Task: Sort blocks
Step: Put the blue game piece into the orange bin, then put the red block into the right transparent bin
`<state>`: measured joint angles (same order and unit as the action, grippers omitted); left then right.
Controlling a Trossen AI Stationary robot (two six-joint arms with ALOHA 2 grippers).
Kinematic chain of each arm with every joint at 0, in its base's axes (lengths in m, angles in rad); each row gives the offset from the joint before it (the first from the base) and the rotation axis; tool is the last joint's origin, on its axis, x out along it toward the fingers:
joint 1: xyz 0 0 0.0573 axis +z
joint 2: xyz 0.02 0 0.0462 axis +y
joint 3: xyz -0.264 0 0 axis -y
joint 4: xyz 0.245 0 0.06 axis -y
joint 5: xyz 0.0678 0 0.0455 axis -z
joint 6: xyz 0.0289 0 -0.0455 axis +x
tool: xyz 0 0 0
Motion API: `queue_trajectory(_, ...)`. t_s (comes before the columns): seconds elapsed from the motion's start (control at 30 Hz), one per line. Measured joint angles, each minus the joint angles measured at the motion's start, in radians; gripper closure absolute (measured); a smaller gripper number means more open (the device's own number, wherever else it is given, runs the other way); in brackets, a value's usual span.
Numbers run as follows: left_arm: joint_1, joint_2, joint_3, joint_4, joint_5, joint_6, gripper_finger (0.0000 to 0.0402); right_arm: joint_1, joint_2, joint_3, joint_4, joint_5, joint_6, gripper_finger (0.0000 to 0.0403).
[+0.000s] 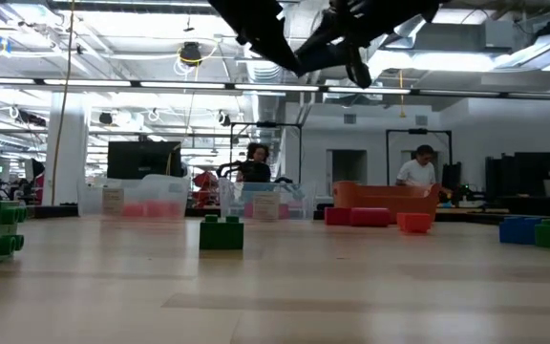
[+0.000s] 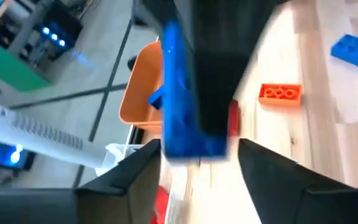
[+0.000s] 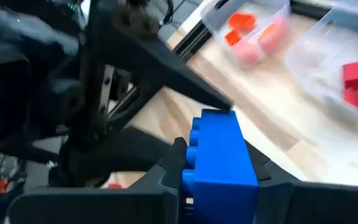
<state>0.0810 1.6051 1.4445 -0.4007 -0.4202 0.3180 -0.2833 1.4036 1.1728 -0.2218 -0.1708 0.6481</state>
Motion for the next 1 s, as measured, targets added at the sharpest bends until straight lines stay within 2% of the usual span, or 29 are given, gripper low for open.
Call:
queue_trajectory(0.17,0.015,0.0,0.0,-0.047,-0.003,-0.116,0.0147,-0.096,-0.063,0.0,-0.228,-0.03,-0.043,0.032)
queue_trajectory(0.27,0.017,0.0,0.0,-0.081,0.011,-0.197,0.0142,-0.177,-0.07,0.0,-0.405,0.019,-0.115,0.032)
queue_trajectory(0.37,0.027,0.0,0.0,-0.117,0.085,-0.294,0.0142,-0.28,-0.044,0.0,-0.504,0.069,-0.2,0.032)
queue_trajectory(0.53,0.057,-0.002,0.0,-0.2,0.264,-0.472,0.0141,-0.426,0.025,0.0,-0.515,0.071,-0.284,0.0318)
queue_trajectory(0.6,0.065,-0.008,0.0,-0.269,0.361,-0.517,0.0141,-0.47,0.059,0.0,-0.5,0.067,-0.317,0.0295)
queue_trajectory(0.67,0.065,-0.01,0.0,-0.325,0.412,-0.551,0.0141,-0.505,0.094,0.0,-0.492,0.059,-0.351,0.0254)
queue_trajectory(0.83,0.042,-0.009,0.0,-0.398,0.425,-0.564,0.0141,-0.553,0.157,0.0,-0.49,-0.029,-0.385,0.0157)
queue_trajectory(0.93,0.038,-0.005,0.0,-0.376,0.426,-0.53,0.0141,-0.543,0.143,0.021,-0.52,-0.083,-0.427,0.0132)
queue_trajectory(1.0,0.039,-0.001,0.0,-0.372,0.428,-0.511,0.0141,-0.489,0.101,0.043,-0.547,-0.087,-0.508,0.0128)
